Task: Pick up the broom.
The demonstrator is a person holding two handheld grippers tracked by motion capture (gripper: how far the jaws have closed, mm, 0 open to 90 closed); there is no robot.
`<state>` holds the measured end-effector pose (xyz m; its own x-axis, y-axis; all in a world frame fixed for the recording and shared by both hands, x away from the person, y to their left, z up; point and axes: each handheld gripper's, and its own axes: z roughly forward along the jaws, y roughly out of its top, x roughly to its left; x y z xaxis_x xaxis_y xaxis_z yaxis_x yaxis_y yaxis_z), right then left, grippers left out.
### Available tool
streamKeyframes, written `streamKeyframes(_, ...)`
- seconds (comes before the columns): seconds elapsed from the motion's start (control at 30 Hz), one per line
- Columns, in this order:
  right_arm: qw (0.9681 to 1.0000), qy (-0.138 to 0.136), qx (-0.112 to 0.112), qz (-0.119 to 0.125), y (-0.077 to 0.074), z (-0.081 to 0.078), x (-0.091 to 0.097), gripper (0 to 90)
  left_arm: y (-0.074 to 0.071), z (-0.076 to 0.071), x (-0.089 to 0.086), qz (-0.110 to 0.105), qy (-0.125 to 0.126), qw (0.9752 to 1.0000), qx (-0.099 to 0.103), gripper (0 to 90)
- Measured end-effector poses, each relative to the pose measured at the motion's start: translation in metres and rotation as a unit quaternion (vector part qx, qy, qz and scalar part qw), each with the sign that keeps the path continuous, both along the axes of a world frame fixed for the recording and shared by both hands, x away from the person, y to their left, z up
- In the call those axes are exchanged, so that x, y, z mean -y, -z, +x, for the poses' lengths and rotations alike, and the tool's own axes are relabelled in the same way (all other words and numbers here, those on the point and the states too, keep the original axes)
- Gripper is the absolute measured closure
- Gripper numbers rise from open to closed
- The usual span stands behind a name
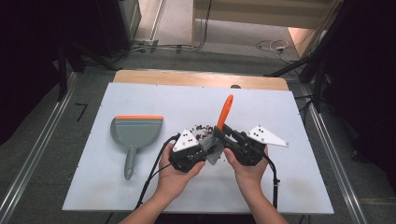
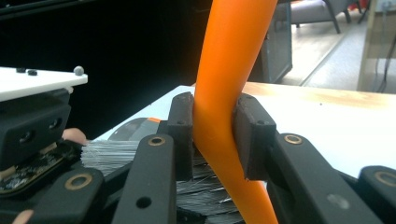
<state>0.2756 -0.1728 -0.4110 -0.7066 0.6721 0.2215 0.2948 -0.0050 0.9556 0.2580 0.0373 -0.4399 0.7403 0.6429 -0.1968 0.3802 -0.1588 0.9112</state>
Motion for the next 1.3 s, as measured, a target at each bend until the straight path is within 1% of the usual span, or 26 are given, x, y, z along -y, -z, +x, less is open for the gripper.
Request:
streamKeyframes(0.1,0.9998,-0.017,-0.004,0.002,-0.001,0.004,0.001,65.9,-0.001,0.001,-0.005,-0.001,0.009,1.0,0.003,86.1)
streamKeyframes(0.2,0.9996,-0.029,0.004,0.003,-0.002,0.007,0.005,54.4,-0.001,0.003,-0.009,-0.005,0.016,0.9999,0.003,86.3)
streamKeyframes(0.23,0.9992,-0.04,0.005,0.005,-0.003,0.009,0.008,51.6,-0.002,0.005,-0.013,-0.009,0.027,0.9996,0.005,86.3)
streamKeyframes(0.3,0.9978,-0.065,0.004,0.008,-0.003,0.013,0.014,47.4,-0.002,0.005,-0.015,-0.003,0.038,0.9992,0.009,86.4)
streamKeyframes(0.33,0.9971,-0.076,0.002,0.006,-0.003,0.015,0.016,46.9,-0.002,0.006,-0.016,-0.002,0.048,0.9988,0.01,86.4)
streamKeyframes(0.37,0.9961,-0.088,0.003,0.005,-0.002,0.017,0.018,46.4,-0.002,0.006,-0.016,-0.002,0.048,0.9988,0.01,86.4)
streamKeyframes(0.4,0.9952,-0.098,0.003,0.001,-0.002,0.018,0.019,45.6,-0.001,0.007,-0.018,0.001,0.064,0.9979,0.011,86.4)
streamKeyframes(0.47,0.9938,-0.112,0.001,-0.003,-0.003,0.019,0.022,45.5,-0.001,0.008,-0.019,0.0,0.068,0.9976,0.011,86.4)
streamKeyframes(0.5,0.9938,-0.112,0.001,-0.003,-0.003,0.019,0.022,45.5,-0.001,0.009,-0.021,-0.004,0.074,0.9972,0.009,86.4)
streamKeyframes(0.53,0.9928,-0.12,0.004,-0.002,-0.003,0.019,0.024,44.6,-0.001,0.01,-0.024,-0.01,0.079,0.9968,0.008,86.5)
streamKeyframes(0.67,0.9922,-0.124,0.011,0.005,-0.003,0.02,0.028,42.7,-0.001,0.012,-0.029,-0.014,0.086,0.9962,0.009,86.5)
streamKeyframes(0.7,0.991,-0.132,0.017,0.007,-0.002,0.021,0.03,40.8,-0.001,0.013,-0.031,-0.018,0.09,0.9958,0.006,86.5)
streamKeyframes(0.73,0.9903,-0.137,0.02,0.006,-0.001,0.022,0.03,40.6,-0.001,0.015,-0.033,-0.024,0.098,0.9949,0.004,86.5)
streamKeyframes(0.77,0.9895,-0.143,0.019,0.002,0.0,0.023,0.031,40.6,-0.001,0.018,-0.037,-0.034,0.12,0.9922,0.0,86.5)
streamKeyframes(0.83,0.9869,-0.161,0.009,-0.001,0.001,0.024,0.03,40.5,-0.001,0.019,-0.039,-0.039,0.143,0.989,-0.003,86.5)
streamKeyframes(0.9,0.9834,-0.182,-0.004,-0.001,0.003,0.025,0.03,39.1,0.0,0.019,-0.039,-0.036,0.154,0.9873,-0.001,86.4)
streamKeyframes(0.93,0.9814,-0.192,-0.011,-0.003,0.003,0.026,0.029,38.6,0.0,0.019,-0.039,-0.036,0.154,0.9873,-0.001,86.4)
streamKeyframes(0.97,0.9797,-0.2,-0.012,-0.008,0.004,0.026,0.027,38.6,0.001,0.019,-0.037,-0.038,0.169,0.9849,0.0,86.4)
streamKeyframes(1.03,0.9768,-0.214,-0.012,-0.012,0.004,0.025,0.025,39.8,0.001,0.019,-0.036,-0.034,0.18,0.983,0.001,86.4)
streamKeyframes(1.07,0.9768,-0.214,-0.012,-0.012,0.004,0.025,0.025,39.8,0.001,0.019,-0.036,-0.034,0.18,0.983,0.001,86.5)
streamKeyframes(1.1,0.9734,-0.228,-0.013,-0.006,0.004,0.025,0.025,42.8,0.001,0.018,-0.035,-0.035,0.192,0.9808,0.0,86.4)
streamKeyframes(1.13,0.9719,-0.235,-0.014,-0.005,0.004,0.024,0.025,43.8,0.001,0.018,-0.035,-0.035,0.192,0.9808,0.0,86.4)
streamKeyframes(1.17,0.97,-0.243,-0.015,-0.005,0.005,0.025,0.025,44.7,0.001,0.018,-0.035,-0.041,0.206,0.9777,0.0,86.4)
streamKeyframes(1.23,0.9661,-0.257,-0.018,-0.008,0.006,0.024,0.024,45.9,0.001,0.018,-0.036,-0.046,0.215,0.9756,0.002,86.4)
streamKeyframes(1.27,0.9638,-0.266,-0.02,-0.01,0.006,0.024,0.024,46.6,0.001,0.018,-0.036,-0.049,0.221,0.974,0.004,86.4)
streamKeyframes(1.3,0.9638,-0.266,-0.02,-0.01,0.006,0.024,0.024,46.6,0.001,0.018,-0.036,-0.049,0.221,0.974,0.004,86.4)
